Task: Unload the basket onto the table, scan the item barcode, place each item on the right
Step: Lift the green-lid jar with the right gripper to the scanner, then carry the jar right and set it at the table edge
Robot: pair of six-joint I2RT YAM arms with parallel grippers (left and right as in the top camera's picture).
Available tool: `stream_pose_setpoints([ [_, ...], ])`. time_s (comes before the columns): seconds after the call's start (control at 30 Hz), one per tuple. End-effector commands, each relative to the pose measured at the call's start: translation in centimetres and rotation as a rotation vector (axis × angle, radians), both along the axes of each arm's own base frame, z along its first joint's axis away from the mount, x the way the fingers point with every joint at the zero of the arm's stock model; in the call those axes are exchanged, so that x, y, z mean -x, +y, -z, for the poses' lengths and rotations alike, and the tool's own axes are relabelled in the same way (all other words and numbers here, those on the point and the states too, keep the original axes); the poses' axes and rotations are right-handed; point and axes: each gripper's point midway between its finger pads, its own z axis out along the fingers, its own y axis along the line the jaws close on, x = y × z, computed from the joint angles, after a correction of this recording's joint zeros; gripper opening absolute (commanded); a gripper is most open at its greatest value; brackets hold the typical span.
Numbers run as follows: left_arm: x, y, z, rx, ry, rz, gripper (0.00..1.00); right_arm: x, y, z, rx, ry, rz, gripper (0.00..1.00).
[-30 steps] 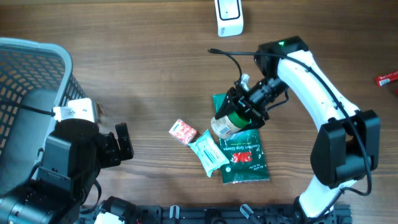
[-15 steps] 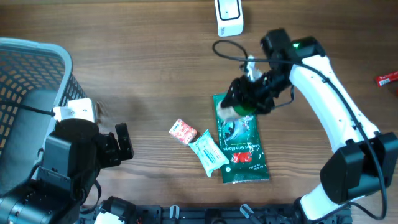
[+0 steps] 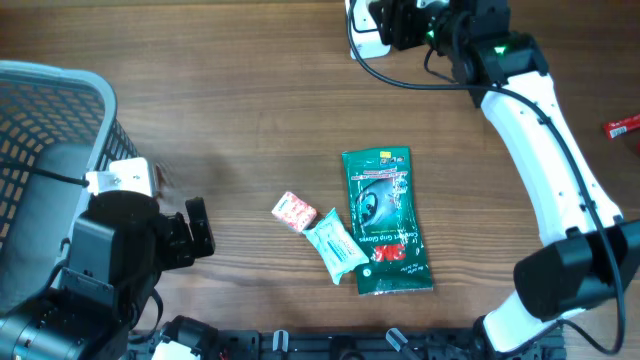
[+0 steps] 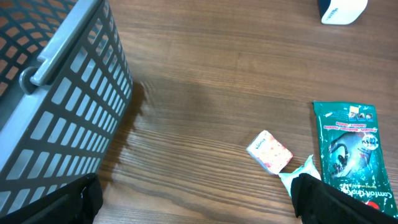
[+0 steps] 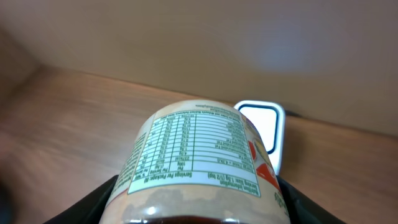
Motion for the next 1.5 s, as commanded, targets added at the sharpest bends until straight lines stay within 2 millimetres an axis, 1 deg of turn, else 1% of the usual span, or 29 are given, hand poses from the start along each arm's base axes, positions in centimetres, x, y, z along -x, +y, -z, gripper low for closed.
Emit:
stream_pose_setpoints([
  [0.0,0.0,0.0,0.0,0.010,-0.002,-0.008,1.00,-5.1,-0.3,3.1,0.118,-0.114,0.028,0.60],
  [0.07,0.0,0.0,0.0,0.010,-0.002,-0.008,1.00,-7.4,0.1,4.6,0.117,-0.168,0.037,0.60],
  [0.17,0.0,0.0,0.0,0.010,-0.002,-0.008,1.00,-11.0,0.3,6.0,0.099,-0.291,0.083,0.61],
  [0.23,0.0,0.0,0.0,0.010,-0.001,-0.008,1.00,-12.6,0.6,7.4,0.083,-0.353,0.094,0.61],
  [0.3,0.0,0.0,0.0,0.010,-0.001,-0.008,1.00,-13.8,0.6,9.0,0.077,-0.390,0.113,0.61],
  [0.33,0.0,0.0,0.0,0.010,-0.001,-0.008,1.00,-14.2,0.8,9.9,0.073,-0.403,0.113,0.61],
  [0.4,0.0,0.0,0.0,0.010,-0.002,-0.008,1.00,-14.6,0.9,11.1,0.070,-0.412,0.114,0.61],
  [0.47,0.0,0.0,0.0,0.010,-0.002,-0.008,1.00,-14.8,1.0,11.9,0.061,-0.403,0.115,0.61],
  [0.57,0.0,0.0,0.0,0.010,-0.002,-0.008,1.00,-14.8,1.1,12.5,0.048,-0.388,0.113,0.61],
  [0.63,0.0,0.0,0.0,0.010,-0.001,-0.008,1.00,-14.8,1.1,12.3,0.040,-0.388,0.116,0.60],
  [0.67,0.0,0.0,0.0,0.010,-0.002,-0.008,1.00,-14.7,1.1,11.4,0.036,-0.397,0.118,0.60],
  [0.73,0.0,0.0,0.0,0.010,-0.002,-0.008,1.00,-14.4,0.7,9.0,0.040,-0.425,0.123,0.60],
  [0.8,0.0,0.0,0.0,0.010,-0.001,-0.008,1.00,-13.7,-0.4,5.6,0.043,-0.442,0.142,0.61],
  [0.83,0.0,0.0,0.0,0.010,-0.002,-0.008,1.00,-13.3,-1.3,4.3,0.048,-0.436,0.152,0.61],
  [0.87,0.0,0.0,0.0,0.010,-0.001,-0.007,1.00,-12.5,-3.3,2.3,0.064,-0.418,0.176,0.60],
  [0.93,0.0,0.0,0.0,0.010,-0.002,-0.008,1.00,-11.4,-6.7,0.6,0.087,-0.368,0.224,0.59],
  [1.0,0.0,0.0,0.0,0.010,-0.001,-0.007,1.00,-9.2,-12.6,0.1,0.113,-0.245,0.312,0.57],
  [1.03,0.0,0.0,0.0,0.010,-0.002,-0.008,1.00,-7.7,-16.5,0.6,0.123,-0.154,0.391,0.57],
  [1.07,0.0,0.0,0.0,0.010,-0.001,-0.008,1.00,-6.5,-19.3,1.2,0.125,-0.090,0.455,0.57],
  [1.1,0.0,0.0,0.0,0.011,-0.001,-0.008,1.00,-4.8,-22.9,2.4,0.132,-0.001,0.534,0.57],
  [1.13,0.0,0.0,0.0,0.010,-0.002,-0.008,1.00,-3.4,-25.7,3.5,0.129,0.073,0.591,0.57],
  [1.17,0.0,0.0,0.0,0.010,-0.001,-0.008,1.00,-1.3,-28.9,5.3,0.119,0.173,0.661,0.57],
  [1.2,0.0,0.0,0.0,0.010,-0.002,-0.008,1.00,0.0,-30.7,6.3,0.113,0.232,0.702,0.57],
  [1.23,0.0,0.0,0.0,0.010,-0.001,-0.008,1.00,3.2,-34.2,8.7,0.098,0.367,0.784,0.57],
  [1.3,0.0,0.0,0.0,0.010,-0.002,-0.008,1.00,8.9,-38.9,12.2,0.067,0.571,0.897,0.57],
  [1.37,0.0,0.0,0.0,0.010,-0.002,-0.008,1.00,13.6,-42.3,15.5,0.029,0.715,0.986,0.57],
  [1.4,0.0,0.0,0.0,0.010,-0.002,-0.008,1.00,15.0,-43.4,16.7,0.016,0.755,1.011,0.57],
  [1.47,0.0,0.0,0.0,0.010,-0.001,-0.008,1.00,17.1,-44.7,18.9,-0.011,0.812,1.051,0.57],
])
